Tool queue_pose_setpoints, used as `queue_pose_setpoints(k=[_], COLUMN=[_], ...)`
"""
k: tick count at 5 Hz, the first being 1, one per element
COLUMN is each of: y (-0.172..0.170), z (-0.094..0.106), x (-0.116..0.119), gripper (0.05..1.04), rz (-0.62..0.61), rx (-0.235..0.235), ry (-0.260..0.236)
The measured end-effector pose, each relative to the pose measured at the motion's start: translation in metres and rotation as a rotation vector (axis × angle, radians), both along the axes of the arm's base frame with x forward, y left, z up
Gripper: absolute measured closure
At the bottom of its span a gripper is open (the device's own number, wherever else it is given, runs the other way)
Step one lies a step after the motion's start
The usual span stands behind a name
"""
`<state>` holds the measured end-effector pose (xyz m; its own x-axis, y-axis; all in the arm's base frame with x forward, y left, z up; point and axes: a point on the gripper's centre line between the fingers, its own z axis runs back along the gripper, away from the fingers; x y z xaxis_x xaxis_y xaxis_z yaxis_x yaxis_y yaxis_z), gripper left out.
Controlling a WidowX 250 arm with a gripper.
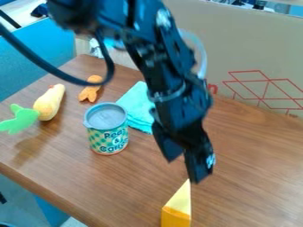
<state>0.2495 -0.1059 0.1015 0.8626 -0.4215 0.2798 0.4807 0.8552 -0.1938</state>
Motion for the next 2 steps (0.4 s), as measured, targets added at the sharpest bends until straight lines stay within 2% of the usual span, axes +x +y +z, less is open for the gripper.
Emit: queue_pose_setpoints(k=[1,2], y=[0.022,0.054], z=[0.025,0.036], x=[0.006,0.009], gripper=[0.081,0.082], rz=[0.094,0.268], rx=[0.112,0.262], ry=[-0.052,-0.016])
